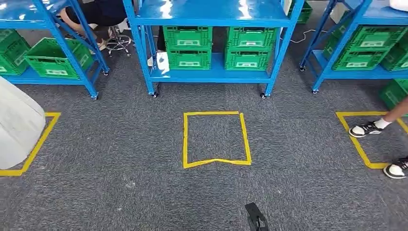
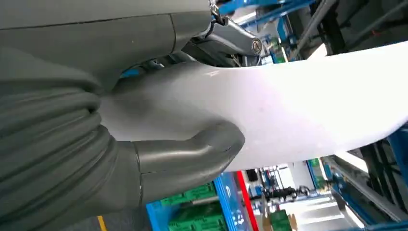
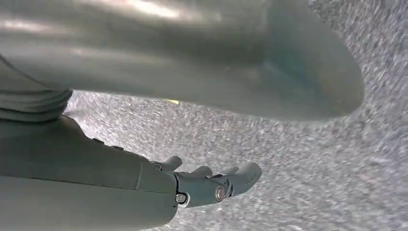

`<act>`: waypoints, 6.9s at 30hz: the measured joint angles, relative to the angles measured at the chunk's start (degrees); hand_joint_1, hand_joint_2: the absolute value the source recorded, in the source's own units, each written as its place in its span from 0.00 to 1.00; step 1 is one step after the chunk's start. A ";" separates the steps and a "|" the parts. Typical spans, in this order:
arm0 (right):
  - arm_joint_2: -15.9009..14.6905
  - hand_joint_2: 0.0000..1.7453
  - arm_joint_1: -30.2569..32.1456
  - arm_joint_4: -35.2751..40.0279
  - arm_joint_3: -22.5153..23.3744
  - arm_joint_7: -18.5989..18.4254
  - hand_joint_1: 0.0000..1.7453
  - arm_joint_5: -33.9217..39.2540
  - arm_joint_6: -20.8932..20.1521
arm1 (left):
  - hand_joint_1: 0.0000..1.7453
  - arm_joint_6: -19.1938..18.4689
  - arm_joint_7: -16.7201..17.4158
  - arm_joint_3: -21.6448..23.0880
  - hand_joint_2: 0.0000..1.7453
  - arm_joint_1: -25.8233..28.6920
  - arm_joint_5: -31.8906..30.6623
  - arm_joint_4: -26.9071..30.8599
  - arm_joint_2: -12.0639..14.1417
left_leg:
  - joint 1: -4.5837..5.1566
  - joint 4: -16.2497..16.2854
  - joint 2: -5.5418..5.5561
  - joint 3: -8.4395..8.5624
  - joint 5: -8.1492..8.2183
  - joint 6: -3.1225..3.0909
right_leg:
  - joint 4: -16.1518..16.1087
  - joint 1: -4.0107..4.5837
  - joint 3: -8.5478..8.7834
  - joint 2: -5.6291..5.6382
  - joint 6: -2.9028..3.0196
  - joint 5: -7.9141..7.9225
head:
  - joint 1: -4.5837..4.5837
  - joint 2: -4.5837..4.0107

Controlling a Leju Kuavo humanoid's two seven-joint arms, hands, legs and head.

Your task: Take the parts from the cabinet and place them on the table.

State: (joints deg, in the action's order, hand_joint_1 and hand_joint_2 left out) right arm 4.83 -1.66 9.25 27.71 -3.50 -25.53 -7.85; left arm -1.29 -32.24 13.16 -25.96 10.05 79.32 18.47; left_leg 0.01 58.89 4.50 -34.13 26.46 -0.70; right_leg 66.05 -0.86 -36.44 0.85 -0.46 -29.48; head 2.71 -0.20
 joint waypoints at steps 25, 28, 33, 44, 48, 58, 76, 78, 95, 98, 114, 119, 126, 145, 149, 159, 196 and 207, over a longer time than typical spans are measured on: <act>0.28 0.00 -0.21 0.00 0.00 -0.28 0.00 0.17 0.13 | 1.00 0.52 0.72 0.04 1.00 -1.90 -2.01 -0.55 -2.82 | -0.34 -0.79 -4.16 -0.35 -0.56 0.27 | 3.69 -0.12 -0.56 -1.39 -0.81 -5.84 | -0.07 0.00; 0.26 0.00 0.06 0.00 0.00 -0.26 0.00 0.00 0.11 | 1.00 0.52 0.79 0.15 1.00 -1.88 -2.18 -1.07 -3.52 | -0.16 -0.53 -1.86 -0.49 -0.54 0.22 | 10.45 0.07 -4.47 -0.96 -0.62 -6.58 | 0.02 0.00; 0.22 0.00 -0.03 0.00 -0.02 0.11 0.00 -0.26 -0.20 | 1.00 0.52 0.72 0.22 1.00 -2.07 -2.38 -1.42 -3.87 | 0.00 0.69 1.63 -1.18 -0.17 1.32 | -5.76 -0.41 2.36 3.77 -0.04 0.55 | 0.02 0.00; 0.17 0.00 -0.01 0.00 0.00 0.07 0.00 -0.70 -0.20 | 1.00 0.52 0.63 0.26 1.00 -2.06 -2.52 -2.27 -3.72 | -0.58 14.83 -4.17 -8.94 4.49 4.07 | -6.81 0.00 3.60 -3.74 2.70 0.86 | -0.70 0.00; 0.20 0.00 -0.11 0.00 0.00 -0.26 0.00 -0.59 -0.17 | 1.00 0.20 0.59 0.24 1.00 -2.47 -2.67 -2.25 -3.80 | 0.38 -0.40 -9.29 -0.20 -0.53 2.80 | -6.61 0.52 4.20 -5.94 1.72 0.08 | -0.79 0.00; 0.57 0.00 0.20 0.00 0.96 -1.47 0.00 1.03 0.68 | 1.00 -1.68 -0.22 1.16 1.00 -5.54 -3.76 -5.92 -6.79 | -0.16 -1.04 -2.38 -0.72 -1.52 0.44 | 10.77 0.13 -4.15 -1.00 -0.36 -7.56 | -0.15 0.00; 1.22 0.00 0.10 0.00 1.62 -1.35 0.00 1.20 0.98 | 1.00 -1.64 -0.31 2.05 1.00 -7.09 -4.22 -9.38 -7.63 | -0.28 9.08 -4.55 -5.26 1.64 3.37 | -6.21 0.36 3.37 -4.73 2.89 0.74 | -0.37 0.00; 1.29 0.00 0.09 0.00 1.73 -1.07 0.00 1.25 0.92 | 1.00 -1.64 -0.31 2.10 1.00 -7.43 -4.24 -9.38 -7.67 | 0.27 0.40 -9.22 -0.64 -0.07 2.78 | -6.20 0.58 3.75 -5.82 2.46 0.43 | -0.39 0.00; 1.14 0.00 0.46 0.00 1.90 0.18 0.00 0.72 0.63 | 1.00 -0.96 -0.28 2.30 1.00 -6.76 -4.42 -8.81 -8.57 | 0.14 0.15 2.01 -1.16 -1.03 1.53 | -5.97 0.10 2.61 2.33 0.73 1.07 | -0.02 0.00; 1.14 0.00 0.41 0.00 1.90 0.24 0.00 0.24 0.44 | 1.00 -0.46 -0.42 2.32 1.00 -6.71 -4.61 -8.94 -8.09 | -0.03 -0.41 3.68 -1.70 -1.54 2.74 | -6.57 0.15 3.11 0.76 1.89 1.58 | 0.00 0.00; 1.09 0.00 0.36 0.02 1.90 -0.03 0.00 -0.37 -0.37 | 1.00 0.15 -0.44 2.47 1.00 -6.23 -4.76 -8.90 -7.04 | 0.12 -0.74 -5.57 -0.51 -1.46 0.85 | -6.39 0.44 4.63 -6.98 0.36 -0.46 | -0.33 0.00; 1.03 0.00 0.85 0.00 1.88 0.33 0.00 -0.85 -0.48 | 1.00 0.77 -0.57 2.47 1.00 -6.24 -4.44 -8.81 -7.06 | 0.00 -0.54 -2.28 -0.71 -1.47 0.22 | 10.92 0.33 -4.45 -1.19 -0.16 -7.22 | 0.04 0.00; 0.72 0.00 0.69 0.00 1.86 0.28 0.00 -1.20 -1.18 | 1.00 1.73 -0.55 2.45 1.00 -6.04 -3.76 -7.80 -5.86 | -0.20 0.08 2.39 -1.32 -1.43 1.87 | -5.91 0.14 2.36 1.83 0.66 1.30 | 0.00 0.00; 0.24 0.00 0.14 0.00 1.88 -0.57 0.00 -1.44 -1.05 | 1.00 3.58 0.59 0.81 1.00 -1.92 -3.74 -1.70 -2.54 | 0.15 -0.88 -5.28 -0.13 -1.43 0.61 | -5.58 0.66 3.85 -5.32 0.51 -0.28 | -0.22 0.00; 0.26 0.00 0.41 0.00 1.88 -0.55 0.00 -1.31 -0.51 | 1.00 3.47 1.01 0.79 1.00 -1.85 -3.72 -1.46 -2.54 | -0.06 -0.73 -2.68 -0.46 -1.50 0.02 | 10.13 0.34 -4.08 -1.24 -0.23 -7.14 | 0.02 0.00; 0.33 0.00 0.21 0.00 1.88 -0.81 0.00 -1.11 -0.17 | 1.00 2.45 1.16 0.81 1.00 -2.62 -3.54 -2.30 -2.28 | -0.74 -0.24 3.71 -1.89 -1.90 3.26 | -6.09 -0.41 2.84 1.04 1.42 1.59 | 0.13 0.00; 0.74 0.00 0.00 0.00 2.91 -2.75 0.00 -0.59 -0.02 | 1.00 1.84 3.80 -0.92 1.00 -5.87 -5.68 -1.31 -3.76 | -0.48 16.76 -4.03 -9.25 5.52 3.80 | -6.96 0.28 3.05 -3.22 2.85 2.20 | -0.09 0.00; 0.87 0.00 -0.30 0.02 2.95 -1.70 0.00 -1.75 -0.28 | 1.00 1.86 3.83 -1.07 1.00 -8.56 -4.83 -1.90 -1.92 | -0.20 -0.87 -5.19 -0.29 -1.75 0.20 | -2.92 0.52 2.36 -2.35 0.13 -1.44 | 0.11 0.00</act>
State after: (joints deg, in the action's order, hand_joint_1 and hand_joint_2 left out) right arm 5.70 -1.96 9.27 30.67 -5.20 -27.28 -8.13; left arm 0.57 -28.41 12.09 -34.52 5.22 77.42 16.55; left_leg -0.19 58.02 -0.68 -34.42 24.70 -0.50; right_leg 63.13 -0.34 -34.09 -1.50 -0.32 -30.92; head 2.82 -0.20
